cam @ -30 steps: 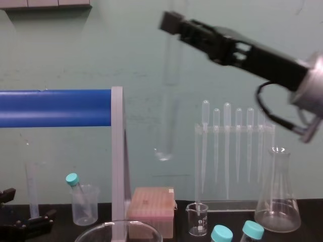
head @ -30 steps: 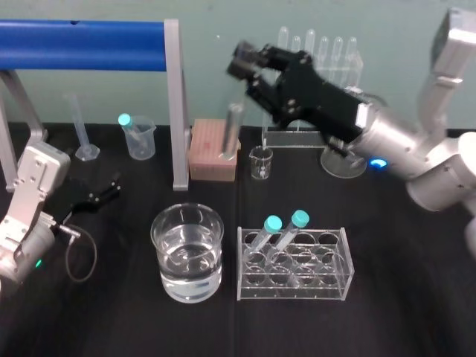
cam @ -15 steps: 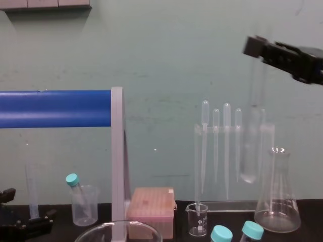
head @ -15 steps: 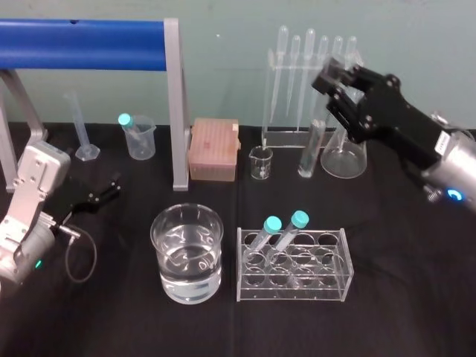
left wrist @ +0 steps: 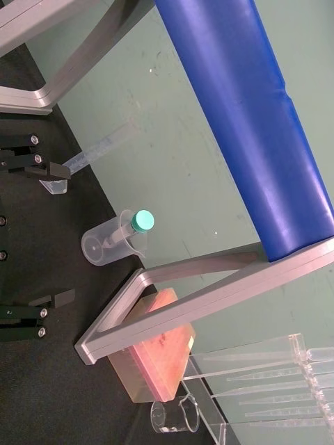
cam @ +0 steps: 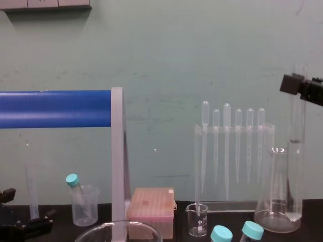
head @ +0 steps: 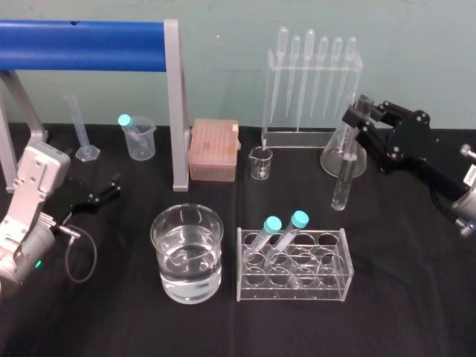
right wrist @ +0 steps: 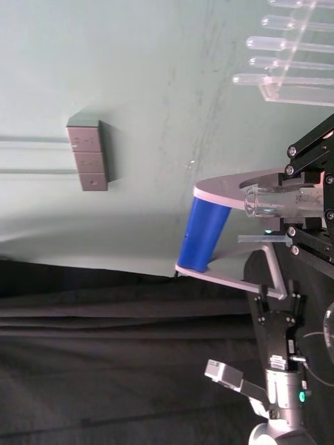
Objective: Hold the test tube with one hand and immerse one end into the beaker, then return it to the test tube rack.
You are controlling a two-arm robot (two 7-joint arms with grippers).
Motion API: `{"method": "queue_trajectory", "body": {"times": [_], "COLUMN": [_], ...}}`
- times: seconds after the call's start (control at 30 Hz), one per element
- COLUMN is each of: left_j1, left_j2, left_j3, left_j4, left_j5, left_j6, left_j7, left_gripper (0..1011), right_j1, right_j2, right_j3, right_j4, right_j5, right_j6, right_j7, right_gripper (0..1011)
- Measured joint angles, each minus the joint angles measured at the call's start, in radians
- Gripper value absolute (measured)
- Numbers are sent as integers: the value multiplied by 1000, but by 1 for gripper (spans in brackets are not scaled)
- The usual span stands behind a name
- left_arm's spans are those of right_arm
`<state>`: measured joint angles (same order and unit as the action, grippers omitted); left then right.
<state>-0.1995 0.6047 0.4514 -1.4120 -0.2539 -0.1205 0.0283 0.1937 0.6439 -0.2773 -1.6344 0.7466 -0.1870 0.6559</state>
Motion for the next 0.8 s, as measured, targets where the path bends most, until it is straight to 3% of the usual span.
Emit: {"method": "queue_trajectory", "body": {"times": [0.37,0.8], "left_j1": [0,0], "left_j2": [0,0], "left_j3": [0,0], "left_j4": [0,0], "left_j5": [0,0], "left_j6": [0,0], "left_j7": [0,0], "left_gripper": [1000,1000], "right_j1": [-20,-19], "right_j2": [-3,-2], "right_j3": [1,-26], "right_j4": [16,35], "right_j5": [8,13], "right_j6": [32,63], "right_j7": [15,29], "right_gripper": [242,242]}}
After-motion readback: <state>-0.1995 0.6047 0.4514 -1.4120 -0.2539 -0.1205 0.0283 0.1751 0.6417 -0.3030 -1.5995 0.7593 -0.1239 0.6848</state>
